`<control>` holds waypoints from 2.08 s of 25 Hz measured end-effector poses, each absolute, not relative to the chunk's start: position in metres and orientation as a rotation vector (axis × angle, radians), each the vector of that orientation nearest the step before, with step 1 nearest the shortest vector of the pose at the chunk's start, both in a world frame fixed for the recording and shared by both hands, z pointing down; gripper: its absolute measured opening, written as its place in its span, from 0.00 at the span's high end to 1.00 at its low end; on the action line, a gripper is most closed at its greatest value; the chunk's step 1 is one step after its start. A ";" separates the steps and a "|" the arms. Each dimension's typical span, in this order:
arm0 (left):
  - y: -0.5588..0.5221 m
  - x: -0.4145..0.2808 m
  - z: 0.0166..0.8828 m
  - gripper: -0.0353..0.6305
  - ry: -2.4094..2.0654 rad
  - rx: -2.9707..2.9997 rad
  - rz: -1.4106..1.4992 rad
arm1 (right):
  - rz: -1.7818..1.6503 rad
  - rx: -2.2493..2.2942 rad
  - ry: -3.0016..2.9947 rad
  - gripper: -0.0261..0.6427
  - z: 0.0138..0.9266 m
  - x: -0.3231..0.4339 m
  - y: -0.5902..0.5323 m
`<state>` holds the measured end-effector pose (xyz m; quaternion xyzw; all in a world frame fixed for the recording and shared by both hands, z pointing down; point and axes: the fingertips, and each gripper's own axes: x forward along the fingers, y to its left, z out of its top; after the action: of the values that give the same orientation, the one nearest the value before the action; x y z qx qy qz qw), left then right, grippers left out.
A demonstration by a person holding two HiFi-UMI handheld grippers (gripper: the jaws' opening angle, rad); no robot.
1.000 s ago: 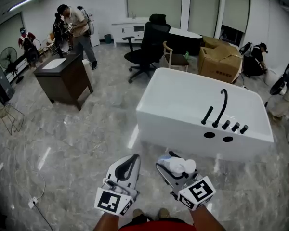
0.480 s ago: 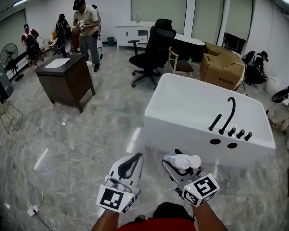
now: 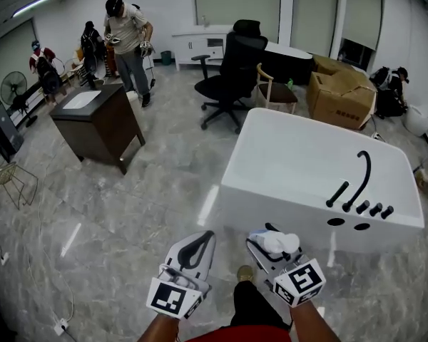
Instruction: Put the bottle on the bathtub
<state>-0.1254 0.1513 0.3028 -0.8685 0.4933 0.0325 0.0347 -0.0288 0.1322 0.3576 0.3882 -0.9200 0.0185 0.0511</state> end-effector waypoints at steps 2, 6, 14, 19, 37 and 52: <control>0.110 -0.120 0.310 0.93 1.521 -2.669 0.079 | 0.043 1.178 -2.786 0.59 0.368 -0.022 0.090; 0.022 -0.111 0.323 0.93 1.562 -2.657 0.058 | 0.036 1.148 -2.757 0.59 0.388 -0.011 0.006; -0.105 -0.092 0.346 0.93 1.627 -2.652 0.008 | 0.063 1.051 -2.677 0.59 0.438 0.003 -0.120; -0.150 -0.089 0.371 0.93 1.646 -2.691 -0.059 | 0.110 1.047 -2.626 0.59 0.468 0.006 -0.169; -0.242 -0.099 0.471 0.93 1.606 -2.814 -0.222 | 0.277 1.021 -2.435 0.59 0.638 0.002 -0.271; -0.272 -0.107 0.523 0.93 1.653 -2.856 -0.326 | 0.344 0.974 -2.418 0.59 0.714 -0.005 -0.295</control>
<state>-0.1068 -0.2720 0.5230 -0.8580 0.4967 -0.0979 -0.0870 -0.0054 -0.2952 0.7141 0.3582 -0.8896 0.1266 0.2534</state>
